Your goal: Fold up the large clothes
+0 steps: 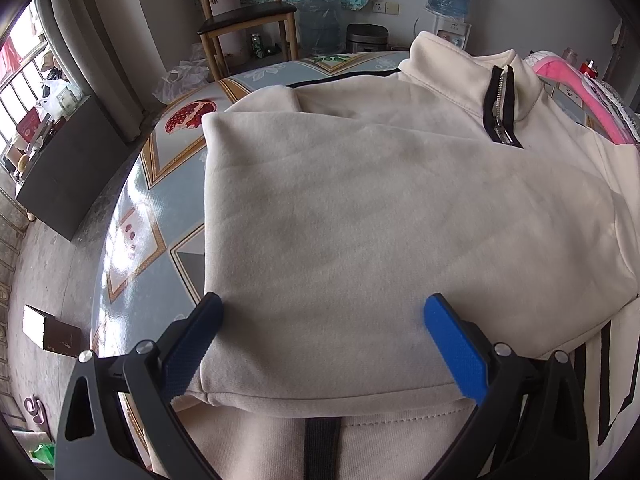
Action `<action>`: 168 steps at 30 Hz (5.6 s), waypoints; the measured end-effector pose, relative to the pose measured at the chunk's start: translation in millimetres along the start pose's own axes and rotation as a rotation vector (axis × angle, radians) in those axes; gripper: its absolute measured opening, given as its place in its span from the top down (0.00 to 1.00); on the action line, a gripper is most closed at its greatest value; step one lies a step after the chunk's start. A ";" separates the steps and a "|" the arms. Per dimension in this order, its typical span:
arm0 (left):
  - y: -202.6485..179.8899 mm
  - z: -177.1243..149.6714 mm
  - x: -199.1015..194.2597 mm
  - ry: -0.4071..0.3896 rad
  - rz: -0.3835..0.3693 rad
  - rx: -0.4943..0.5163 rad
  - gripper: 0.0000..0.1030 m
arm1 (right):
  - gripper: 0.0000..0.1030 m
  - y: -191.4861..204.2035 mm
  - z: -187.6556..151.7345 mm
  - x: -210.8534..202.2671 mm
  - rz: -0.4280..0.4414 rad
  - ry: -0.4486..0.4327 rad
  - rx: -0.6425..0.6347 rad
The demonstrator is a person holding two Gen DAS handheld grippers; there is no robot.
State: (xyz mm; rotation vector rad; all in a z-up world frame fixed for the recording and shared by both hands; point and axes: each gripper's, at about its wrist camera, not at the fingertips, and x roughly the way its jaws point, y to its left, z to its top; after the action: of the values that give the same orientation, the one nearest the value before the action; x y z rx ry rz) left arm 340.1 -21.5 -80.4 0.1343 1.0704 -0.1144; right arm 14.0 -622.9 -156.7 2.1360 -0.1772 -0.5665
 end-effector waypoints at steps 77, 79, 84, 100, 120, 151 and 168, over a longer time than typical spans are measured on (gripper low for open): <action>38.9 28.6 -52.3 -0.162 -0.066 -0.095 0.96 | 0.51 -97.5 -278.2 23.3 -0.449 0.530 -1.661; 40.6 20.9 -41.8 -0.134 -0.045 -0.099 0.96 | 0.51 -89.3 -280.5 24.2 -0.453 0.511 -1.674; 44.8 8.3 -28.6 -0.135 -0.032 -0.131 0.95 | 0.49 -64.2 -284.8 38.7 -0.426 0.531 -1.645; 13.2 13.3 -35.9 -0.094 -0.150 -0.072 0.58 | 0.52 -114.2 -396.6 83.3 -0.428 0.586 -2.050; 61.8 -60.9 -108.8 -0.102 -0.112 -0.063 0.48 | 0.25 -96.0 -345.5 -33.5 -0.480 0.543 -1.979; -47.9 254.5 100.8 0.138 -0.271 -0.221 0.65 | 0.49 -62.2 -520.0 361.2 -0.810 0.958 -1.722; -63.0 145.8 -63.7 -0.102 -0.329 0.280 0.95 | 0.85 -54.3 -500.5 157.7 -0.488 0.999 -2.283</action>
State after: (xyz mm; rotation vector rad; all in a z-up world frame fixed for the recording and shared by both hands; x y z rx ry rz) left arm 426.1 -105.9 41.2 0.2010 0.9636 -0.5631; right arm 378.6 -273.7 -3.4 -0.0590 1.0520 0.2369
